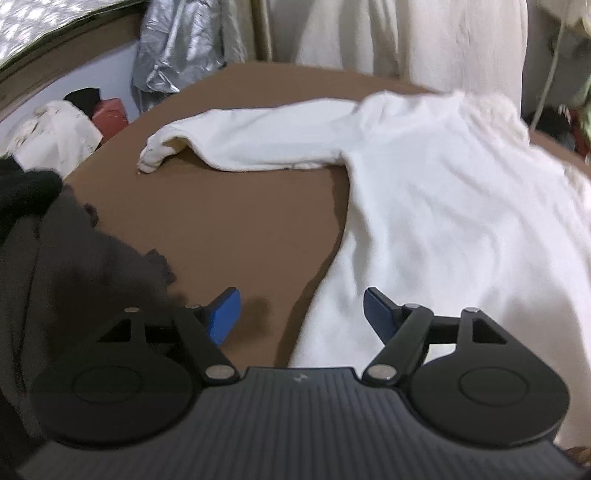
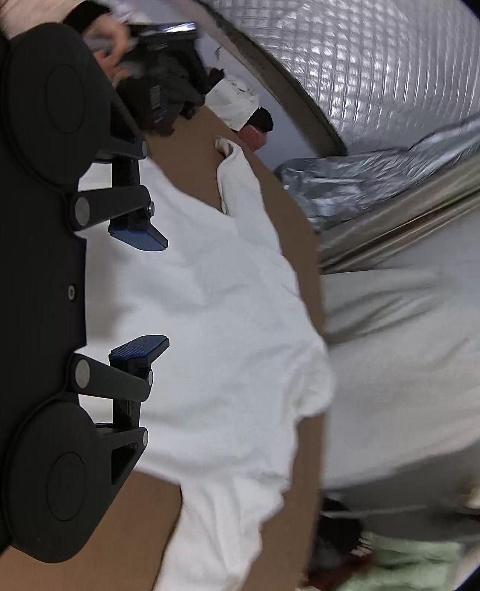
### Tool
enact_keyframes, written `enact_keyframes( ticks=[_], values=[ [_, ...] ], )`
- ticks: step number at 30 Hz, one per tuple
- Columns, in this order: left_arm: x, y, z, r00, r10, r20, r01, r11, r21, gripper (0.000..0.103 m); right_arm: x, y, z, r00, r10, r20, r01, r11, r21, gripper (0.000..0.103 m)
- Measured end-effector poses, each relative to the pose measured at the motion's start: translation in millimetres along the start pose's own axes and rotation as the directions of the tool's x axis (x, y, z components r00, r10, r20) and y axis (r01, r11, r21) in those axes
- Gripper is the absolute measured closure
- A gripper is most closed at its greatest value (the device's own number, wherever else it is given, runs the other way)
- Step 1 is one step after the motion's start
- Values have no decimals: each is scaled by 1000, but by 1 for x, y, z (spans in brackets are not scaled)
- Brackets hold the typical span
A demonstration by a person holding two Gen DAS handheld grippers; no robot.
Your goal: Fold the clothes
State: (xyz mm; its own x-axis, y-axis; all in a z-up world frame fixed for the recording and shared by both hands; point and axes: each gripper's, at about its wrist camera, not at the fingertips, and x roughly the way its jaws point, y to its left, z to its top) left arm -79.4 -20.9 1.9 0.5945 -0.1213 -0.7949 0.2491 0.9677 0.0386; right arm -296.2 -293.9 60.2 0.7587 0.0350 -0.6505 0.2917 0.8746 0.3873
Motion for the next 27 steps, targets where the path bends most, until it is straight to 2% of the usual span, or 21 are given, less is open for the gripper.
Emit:
enact_keyframes(
  ticks=[3, 5, 7, 12, 16, 18, 20, 22, 24, 26, 27],
  values=[
    [26, 0, 31, 999, 13, -49, -11, 999, 44, 29, 42, 2, 51, 987, 12, -158, -3, 998, 59, 45],
    [49, -2, 52, 997, -16, -79, 20, 999, 50, 28, 67, -9, 70, 975, -38, -218, 66, 990, 122, 44],
    [74, -6, 67, 994, -44, -104, 48, 998, 43, 27, 90, -26, 73, 958, -126, -256, 169, 974, 152, 44],
    [134, -11, 96, 979, -146, -144, 154, 987, 51, 27, 120, -89, 52, 929, -293, -225, 334, 927, 173, 44],
    [174, -7, 105, 974, -179, -140, 188, 981, 56, 27, 129, -142, 36, 898, -409, -161, 436, 875, 210, 44],
    [188, -1, 100, 950, -264, -165, 268, 963, 4, 27, 129, -163, 22, 898, -417, -139, 440, 849, 292, 43],
    [195, 4, 92, 925, -327, -192, 323, 945, -50, 26, 127, -182, 5, 921, -376, -103, 383, 823, 419, 43],
    [199, 6, 87, 908, -365, -207, 354, 931, -92, 25, 126, -197, -10, 929, -365, -65, 345, 786, 513, 43],
    [200, 6, 88, 907, -371, -199, 357, 928, -108, 24, 129, -210, -21, 926, -374, -46, 330, 744, 582, 39],
    [205, 6, 87, 904, -379, -197, 356, 923, -145, 20, 135, -222, -29, 920, -390, -40, 326, 702, 633, 37],
    [208, 4, 87, 904, -382, -195, 355, 921, -158, 14, 139, -226, -30, 924, -381, -26, 307, 700, 645, 33]
  ],
)
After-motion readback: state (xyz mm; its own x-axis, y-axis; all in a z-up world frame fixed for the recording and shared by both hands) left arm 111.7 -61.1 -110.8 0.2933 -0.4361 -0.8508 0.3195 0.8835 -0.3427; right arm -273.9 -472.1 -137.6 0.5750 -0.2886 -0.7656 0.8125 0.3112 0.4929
